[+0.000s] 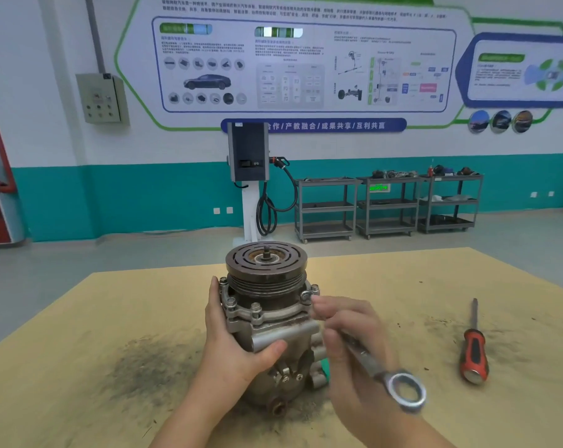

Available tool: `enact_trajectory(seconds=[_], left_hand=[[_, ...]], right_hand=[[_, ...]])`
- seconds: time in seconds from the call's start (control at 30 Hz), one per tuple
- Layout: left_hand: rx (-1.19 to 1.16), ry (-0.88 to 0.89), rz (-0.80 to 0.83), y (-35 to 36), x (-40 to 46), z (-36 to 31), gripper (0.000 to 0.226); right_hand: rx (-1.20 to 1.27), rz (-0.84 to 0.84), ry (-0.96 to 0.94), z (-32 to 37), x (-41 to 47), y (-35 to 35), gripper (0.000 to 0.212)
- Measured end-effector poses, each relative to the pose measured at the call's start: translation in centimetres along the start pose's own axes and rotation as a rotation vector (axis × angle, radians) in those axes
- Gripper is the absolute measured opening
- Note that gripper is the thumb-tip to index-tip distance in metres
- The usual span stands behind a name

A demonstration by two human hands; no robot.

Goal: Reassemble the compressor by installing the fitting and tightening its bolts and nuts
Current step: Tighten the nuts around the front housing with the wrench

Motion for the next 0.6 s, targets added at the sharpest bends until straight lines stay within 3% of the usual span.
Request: enact_trajectory(seconds=[0.1,0.17,0.27,0.37,0.47,0.6], left_hand=[[-0.006,-0.003,0.015,0.0,0.0,0.1,0.125],[0.006,-0.007,0.01,-0.1,0.0,0.1,0.125],[0.025,0.008,0.008,-0.2,0.1,0.3,0.126],[0.024,0.02,0.005,-0.2,0.2,0.6,0.126],[0.003,0.024,0.008,-0.2,0.2,0.5,0.126],[-0.017,0.014,0.048,-0.2,0.1,0.3,0.129]], right_hand=[[-0.264,0.161,-0.164,0.5,0.8,1.2,0.014],[-0.127,0.111,-0.092,0.8,2.0,1.0,0.011],[0.145,-0.24,0.192,0.2,3.8,-1.3,0.028],[0.556,-0.534,0.658,-3.0,4.2,-2.5,0.032],[0.802,-0.606,0.946,-5.4,3.6,-2.0,0.027],[0.854,-0.537,1.062,-6.5,3.9,-1.5,0.02]])
Point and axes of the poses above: each hand's wrist, its own x-axis towards the middle knuckle, its own y-axis out of the palm, z = x × y, the point moved 4 cm from there along x, towards the middle knuckle, and after that the axes turned 1 degree about x, right-handed, at the moved point
